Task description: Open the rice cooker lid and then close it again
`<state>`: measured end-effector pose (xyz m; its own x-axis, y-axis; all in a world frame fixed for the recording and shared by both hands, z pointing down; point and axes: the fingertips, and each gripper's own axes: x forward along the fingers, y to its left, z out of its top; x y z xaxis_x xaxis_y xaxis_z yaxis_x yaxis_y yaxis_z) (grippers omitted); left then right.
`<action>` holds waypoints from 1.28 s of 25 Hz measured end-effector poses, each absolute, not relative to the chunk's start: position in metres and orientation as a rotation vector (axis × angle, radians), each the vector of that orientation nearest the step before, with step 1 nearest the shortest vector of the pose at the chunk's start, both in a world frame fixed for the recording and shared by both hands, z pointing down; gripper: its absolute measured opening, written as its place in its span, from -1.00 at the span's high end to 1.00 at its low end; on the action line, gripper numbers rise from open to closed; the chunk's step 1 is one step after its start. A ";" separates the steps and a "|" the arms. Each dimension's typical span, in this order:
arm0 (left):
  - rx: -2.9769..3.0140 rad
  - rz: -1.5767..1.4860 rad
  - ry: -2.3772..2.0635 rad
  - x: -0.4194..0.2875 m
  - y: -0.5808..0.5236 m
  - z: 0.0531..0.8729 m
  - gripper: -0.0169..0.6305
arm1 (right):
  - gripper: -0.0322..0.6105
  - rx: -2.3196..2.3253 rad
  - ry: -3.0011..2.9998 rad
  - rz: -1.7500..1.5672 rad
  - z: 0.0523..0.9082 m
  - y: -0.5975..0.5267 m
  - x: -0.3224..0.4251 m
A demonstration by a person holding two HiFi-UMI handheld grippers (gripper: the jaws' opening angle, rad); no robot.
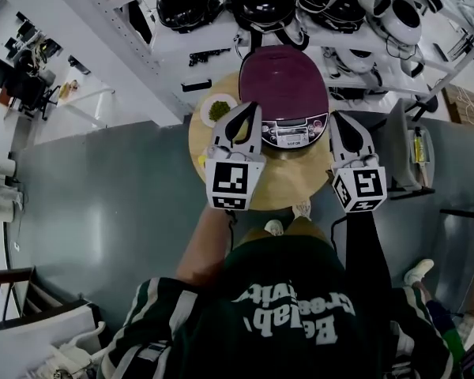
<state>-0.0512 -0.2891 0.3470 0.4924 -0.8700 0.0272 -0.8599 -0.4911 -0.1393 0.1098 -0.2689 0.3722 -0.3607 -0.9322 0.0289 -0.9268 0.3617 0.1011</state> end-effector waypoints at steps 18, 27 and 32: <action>-2.636 -0.110 1.531 -0.057 -0.293 0.351 0.95 | 0.89 1.766 -2.419 -0.237 0.367 -0.269 0.108; -2.643 -0.097 1.529 -0.053 -0.290 0.351 0.95 | 0.89 1.782 -2.407 -0.250 0.368 -0.265 0.115; -2.654 -0.095 1.540 -0.052 -0.287 0.353 0.95 | 0.89 1.798 -2.398 -0.229 0.367 -0.263 0.121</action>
<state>-0.0518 -0.2870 0.3529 0.4952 -0.8686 0.0174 -0.8642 -0.4945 -0.0931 0.1212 -0.2631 0.3671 -0.2786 -0.9603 0.0174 -0.9396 0.2763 0.2020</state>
